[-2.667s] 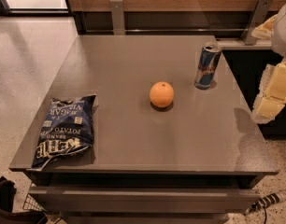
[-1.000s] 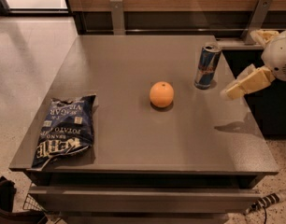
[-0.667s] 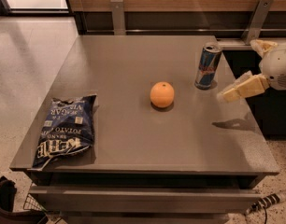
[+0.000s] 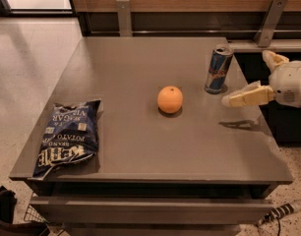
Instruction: Move redbull can near blue chip bag
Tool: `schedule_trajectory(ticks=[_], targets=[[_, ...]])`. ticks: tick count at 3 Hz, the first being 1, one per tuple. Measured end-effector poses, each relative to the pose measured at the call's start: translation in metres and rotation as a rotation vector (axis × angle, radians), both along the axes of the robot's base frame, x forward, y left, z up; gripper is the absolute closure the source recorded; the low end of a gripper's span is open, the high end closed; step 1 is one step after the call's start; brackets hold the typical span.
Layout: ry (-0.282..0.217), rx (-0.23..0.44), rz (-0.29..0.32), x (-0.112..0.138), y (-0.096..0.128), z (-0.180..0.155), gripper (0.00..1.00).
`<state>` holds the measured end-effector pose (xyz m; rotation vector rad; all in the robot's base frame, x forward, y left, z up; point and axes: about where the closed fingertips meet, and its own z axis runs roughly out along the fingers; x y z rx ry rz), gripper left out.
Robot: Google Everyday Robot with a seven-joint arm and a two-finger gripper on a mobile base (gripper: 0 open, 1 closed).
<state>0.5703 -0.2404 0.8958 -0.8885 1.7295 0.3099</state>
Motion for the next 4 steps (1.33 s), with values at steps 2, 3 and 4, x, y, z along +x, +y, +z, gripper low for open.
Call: schedule_trajectory(ticks=[2, 3, 4], targets=[[-0.015, 0.026, 0.006, 0.002, 0.004, -0.001, 0.00], [-0.041, 0.147, 0.032, 0.020, 0.024, -0.004, 0.00], [-0.055, 0.251, 0.060, 0.034, 0.036, -0.004, 0.00]])
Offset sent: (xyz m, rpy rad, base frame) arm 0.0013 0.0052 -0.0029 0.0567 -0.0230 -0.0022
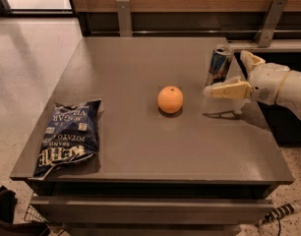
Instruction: Move redbull can near blue chip bag
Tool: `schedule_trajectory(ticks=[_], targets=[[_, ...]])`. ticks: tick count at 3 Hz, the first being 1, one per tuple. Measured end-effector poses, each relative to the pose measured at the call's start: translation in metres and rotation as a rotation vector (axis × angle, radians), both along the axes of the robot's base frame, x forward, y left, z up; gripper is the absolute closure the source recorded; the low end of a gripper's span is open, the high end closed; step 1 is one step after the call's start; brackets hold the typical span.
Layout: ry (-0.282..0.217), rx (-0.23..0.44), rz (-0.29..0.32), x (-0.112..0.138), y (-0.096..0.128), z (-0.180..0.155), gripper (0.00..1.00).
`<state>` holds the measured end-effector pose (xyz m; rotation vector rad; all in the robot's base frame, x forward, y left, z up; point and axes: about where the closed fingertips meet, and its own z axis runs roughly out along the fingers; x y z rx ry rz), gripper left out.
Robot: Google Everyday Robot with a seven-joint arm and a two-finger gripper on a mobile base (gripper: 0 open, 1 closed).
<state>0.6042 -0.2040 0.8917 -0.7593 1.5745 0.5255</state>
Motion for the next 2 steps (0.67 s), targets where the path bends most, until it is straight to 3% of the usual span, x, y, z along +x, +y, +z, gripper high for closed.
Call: schedule_trajectory(ticks=[1, 2], targets=[[-0.014, 0.056, 0.015, 0.0076, 0.0072, 0.0024, 0.00], [-0.013, 0.101, 0.027, 0.0166, 0.0111, -0.0038, 0.15]])
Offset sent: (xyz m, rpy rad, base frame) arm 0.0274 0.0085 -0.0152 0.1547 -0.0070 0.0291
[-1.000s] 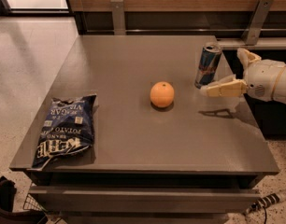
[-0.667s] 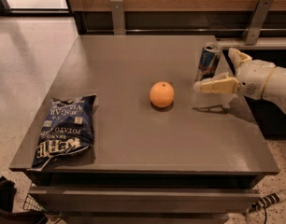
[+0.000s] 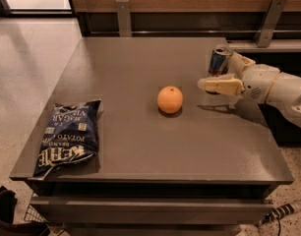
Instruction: Move redbull can near blue chip bag
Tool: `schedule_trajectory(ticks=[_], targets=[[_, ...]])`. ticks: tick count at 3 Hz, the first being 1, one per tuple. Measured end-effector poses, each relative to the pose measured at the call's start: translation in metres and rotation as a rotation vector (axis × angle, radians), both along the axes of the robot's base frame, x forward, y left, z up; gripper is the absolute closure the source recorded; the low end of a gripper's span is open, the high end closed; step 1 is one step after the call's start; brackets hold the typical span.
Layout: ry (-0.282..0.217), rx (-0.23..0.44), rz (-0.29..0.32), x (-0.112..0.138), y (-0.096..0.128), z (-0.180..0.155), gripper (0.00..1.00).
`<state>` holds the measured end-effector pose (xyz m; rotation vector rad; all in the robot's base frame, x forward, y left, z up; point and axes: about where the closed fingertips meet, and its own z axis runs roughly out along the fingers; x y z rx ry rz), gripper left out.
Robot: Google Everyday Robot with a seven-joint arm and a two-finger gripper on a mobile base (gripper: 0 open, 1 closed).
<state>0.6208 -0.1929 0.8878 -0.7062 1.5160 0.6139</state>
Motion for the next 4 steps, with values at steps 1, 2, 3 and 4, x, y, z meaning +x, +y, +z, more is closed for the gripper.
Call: schedule_trajectory(ticks=[1, 2, 3, 4], targets=[[0.000, 0.001, 0.004, 0.0006, 0.0026, -0.0002, 0.38], [0.000, 0.002, 0.009, 0.0008, 0.0054, 0.0003, 0.61], [-0.001, 0.002, 0.013, 0.0011, 0.0081, 0.0007, 0.84], [-0.001, 0.002, 0.018, 0.0014, 0.0109, 0.0012, 1.00]])
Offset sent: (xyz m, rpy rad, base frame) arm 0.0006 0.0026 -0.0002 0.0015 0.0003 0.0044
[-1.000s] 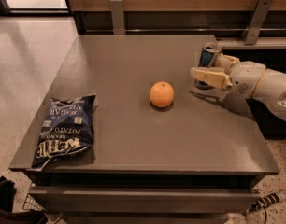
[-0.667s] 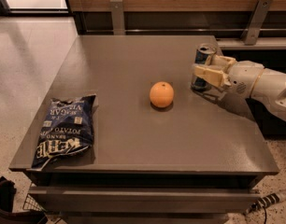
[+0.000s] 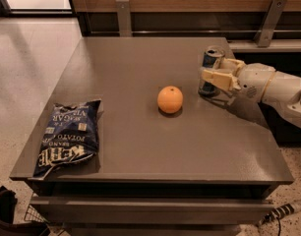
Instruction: Move redbull can near blue chip bag
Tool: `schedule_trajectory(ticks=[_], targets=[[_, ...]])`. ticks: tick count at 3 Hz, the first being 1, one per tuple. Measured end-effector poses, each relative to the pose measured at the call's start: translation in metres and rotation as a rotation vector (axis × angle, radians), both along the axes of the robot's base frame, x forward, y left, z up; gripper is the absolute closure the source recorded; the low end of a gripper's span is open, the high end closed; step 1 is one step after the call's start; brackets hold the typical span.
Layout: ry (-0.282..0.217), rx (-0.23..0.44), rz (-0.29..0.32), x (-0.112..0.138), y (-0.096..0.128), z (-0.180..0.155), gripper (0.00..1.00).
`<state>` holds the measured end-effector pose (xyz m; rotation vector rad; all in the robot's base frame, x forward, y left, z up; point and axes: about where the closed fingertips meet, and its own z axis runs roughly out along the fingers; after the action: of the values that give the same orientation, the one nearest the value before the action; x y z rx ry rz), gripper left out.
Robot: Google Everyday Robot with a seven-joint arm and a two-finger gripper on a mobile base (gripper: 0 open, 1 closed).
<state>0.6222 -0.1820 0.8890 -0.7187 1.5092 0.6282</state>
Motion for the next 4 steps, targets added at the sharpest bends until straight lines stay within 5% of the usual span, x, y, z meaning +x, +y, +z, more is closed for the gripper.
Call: schedule_trajectory(ticks=[2, 4], targets=[[0.009, -0.016, 0.006, -0.005, 0.003, 0.013, 1.00], [0.038, -0.032, 0.036, -0.052, 0.029, 0.065, 1.00]])
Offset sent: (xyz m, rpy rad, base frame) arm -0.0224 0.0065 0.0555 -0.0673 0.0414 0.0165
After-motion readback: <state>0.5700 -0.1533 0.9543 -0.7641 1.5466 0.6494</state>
